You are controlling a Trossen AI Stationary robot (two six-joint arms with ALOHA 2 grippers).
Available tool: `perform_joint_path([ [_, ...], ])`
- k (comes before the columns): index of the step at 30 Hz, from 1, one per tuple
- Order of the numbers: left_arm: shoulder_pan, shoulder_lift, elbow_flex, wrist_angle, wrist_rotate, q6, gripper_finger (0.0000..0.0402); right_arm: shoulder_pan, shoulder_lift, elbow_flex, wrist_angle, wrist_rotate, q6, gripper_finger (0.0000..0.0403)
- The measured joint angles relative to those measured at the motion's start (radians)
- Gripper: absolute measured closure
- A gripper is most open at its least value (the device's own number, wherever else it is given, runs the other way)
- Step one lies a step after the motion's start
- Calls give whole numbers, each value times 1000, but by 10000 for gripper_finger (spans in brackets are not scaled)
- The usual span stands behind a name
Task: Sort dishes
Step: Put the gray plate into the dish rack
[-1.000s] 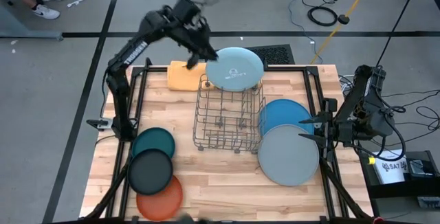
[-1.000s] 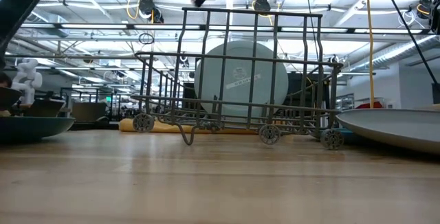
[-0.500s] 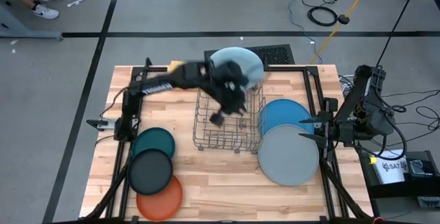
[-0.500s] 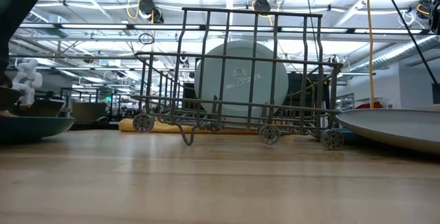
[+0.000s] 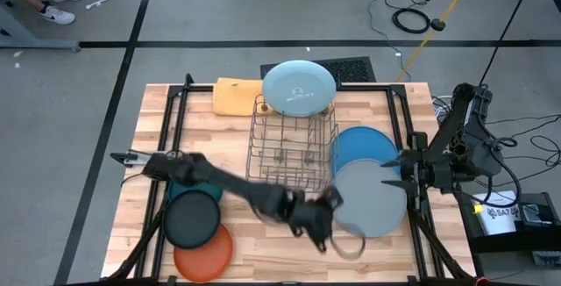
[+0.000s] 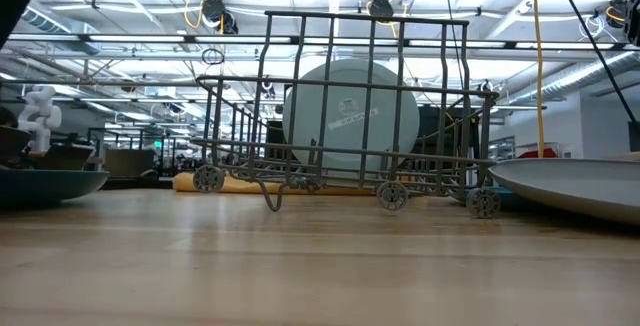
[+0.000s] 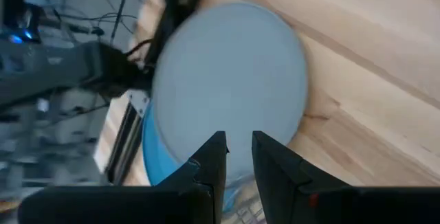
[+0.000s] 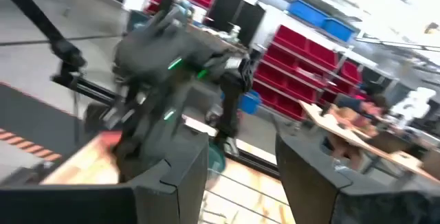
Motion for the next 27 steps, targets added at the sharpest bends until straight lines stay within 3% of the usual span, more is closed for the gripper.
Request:
perform_joint_path([
  [5, -37, 145, 0, 66, -191, 35, 328, 0, 43, 0, 80, -25, -44, 238],
  [11, -48, 227, -1, 182, -211, -32, 288, 0, 80, 0, 177, -61, -134, 238],
  [19, -33, 240, -10, 194, -96, -48, 187, 0, 86, 0, 192, -59, -161, 238],
  [27, 20, 242, -67, 244, 62, -50, 180, 0, 86, 0, 226, -59, -204, 238],
])
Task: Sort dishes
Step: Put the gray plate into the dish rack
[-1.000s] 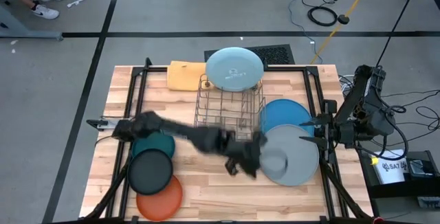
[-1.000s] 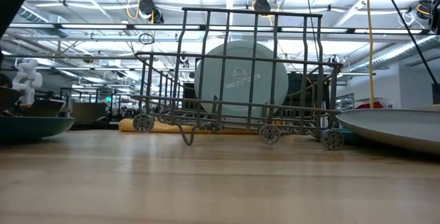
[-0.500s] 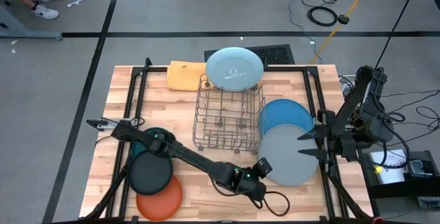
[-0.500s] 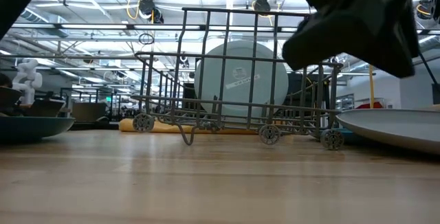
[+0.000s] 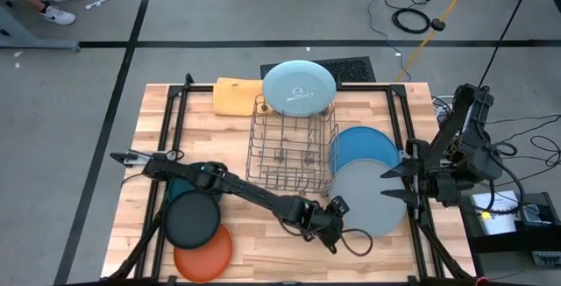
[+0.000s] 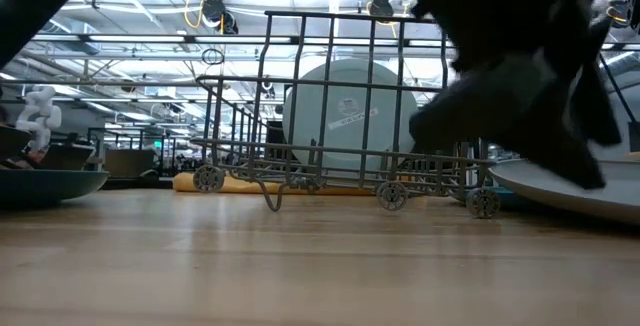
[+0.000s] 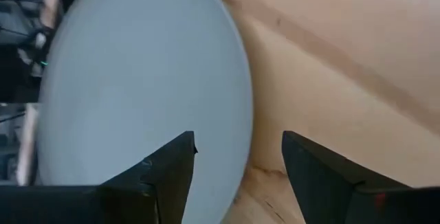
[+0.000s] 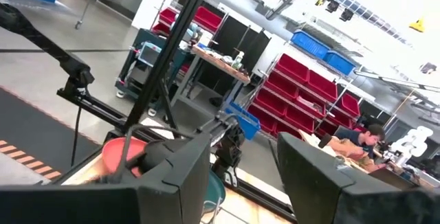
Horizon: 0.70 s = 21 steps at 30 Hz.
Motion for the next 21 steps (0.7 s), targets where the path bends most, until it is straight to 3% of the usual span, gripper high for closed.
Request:
perform_joint_path([
  [21, 35, 33, -12, 41, 51, -21, 190, 0, 0, 0, -1, 1, -19, 238],
])
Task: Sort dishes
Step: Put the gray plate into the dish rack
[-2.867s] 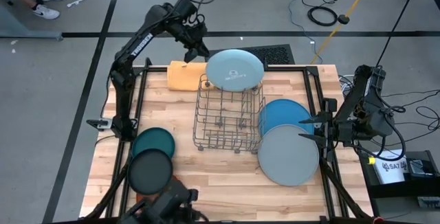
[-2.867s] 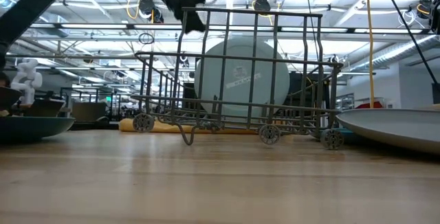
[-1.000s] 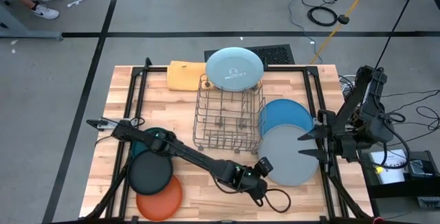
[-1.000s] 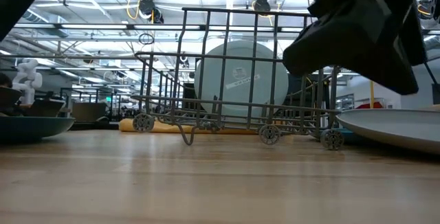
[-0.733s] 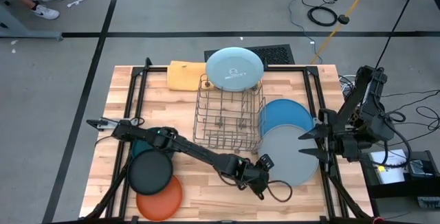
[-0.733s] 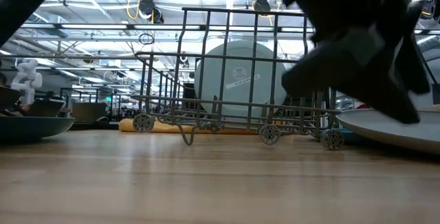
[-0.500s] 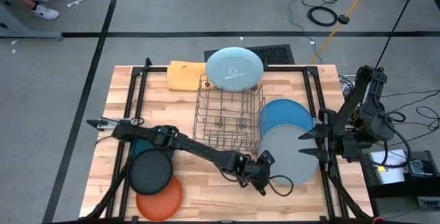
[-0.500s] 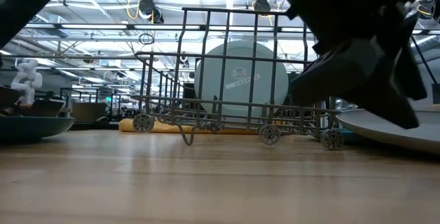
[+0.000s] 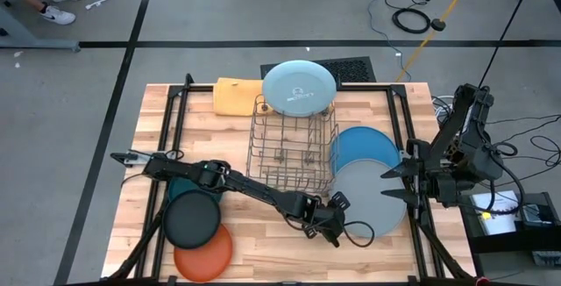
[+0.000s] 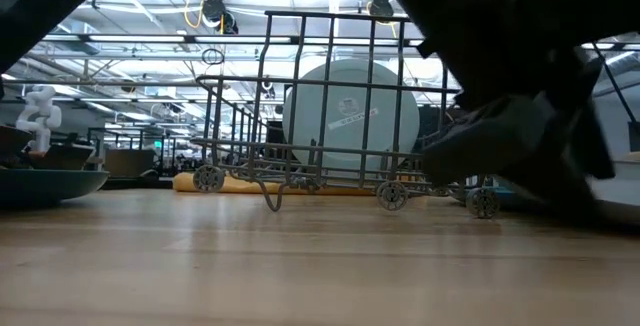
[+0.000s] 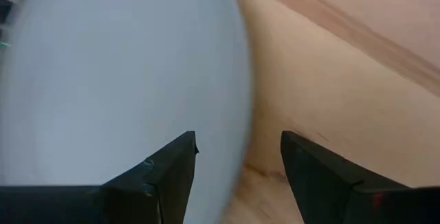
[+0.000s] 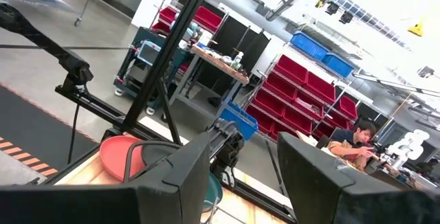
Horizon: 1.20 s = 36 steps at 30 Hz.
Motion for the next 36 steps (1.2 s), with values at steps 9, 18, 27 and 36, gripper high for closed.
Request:
perform_joint_path([
  [9, -2, 17, 0, 21, -20, 2, 205, 0, 0, 0, 0, 1, 1, 238],
  [18, -1, 29, 1, 59, -28, -3, 212, 0, 0, 0, 0, 2, -2, 238],
  [27, -2, 42, 1, 86, -16, -9, 276, 0, 0, 0, 2, 3, -1, 238],
  [36, -1, 42, 1, 80, -3, -35, 331, 0, 0, 0, 3, 3, -2, 238],
])
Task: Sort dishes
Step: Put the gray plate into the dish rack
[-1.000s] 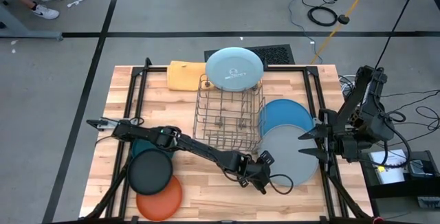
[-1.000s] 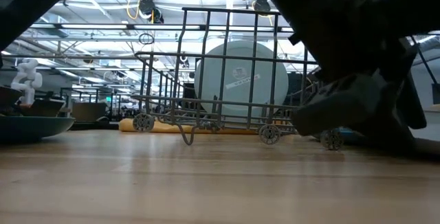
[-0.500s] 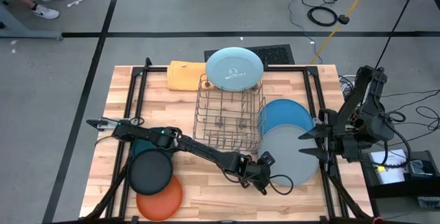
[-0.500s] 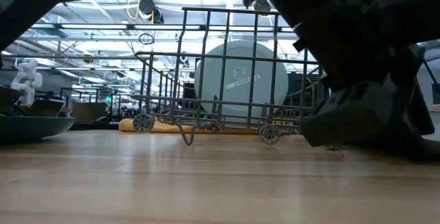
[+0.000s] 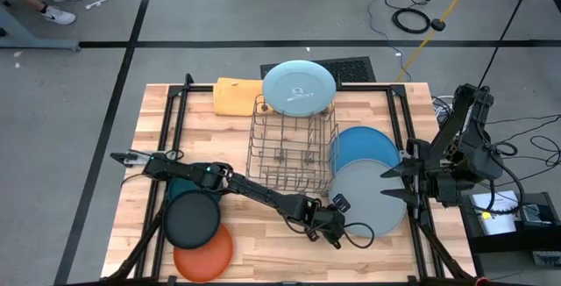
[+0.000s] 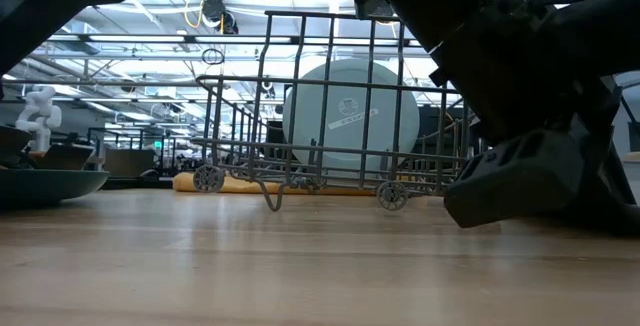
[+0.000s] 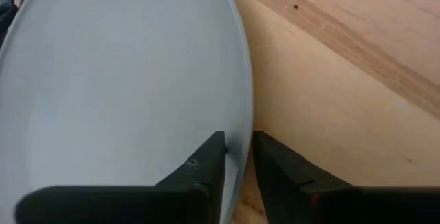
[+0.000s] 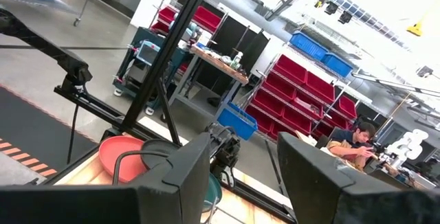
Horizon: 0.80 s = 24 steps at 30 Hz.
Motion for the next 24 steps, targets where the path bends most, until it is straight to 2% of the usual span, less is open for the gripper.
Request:
perform_joint_path([
  [6, -1, 0, 0, 7, 12, 3, 392, 0, 0, 0, 0, 0, 0, 238],
  [17, -30, -8, 0, 3, 11, 64, 399, 0, 0, 0, 2, -3, -7, 238],
  [24, -68, -14, 57, 0, -20, 161, 400, 0, 2, 1, 101, -50, -98, 238],
])
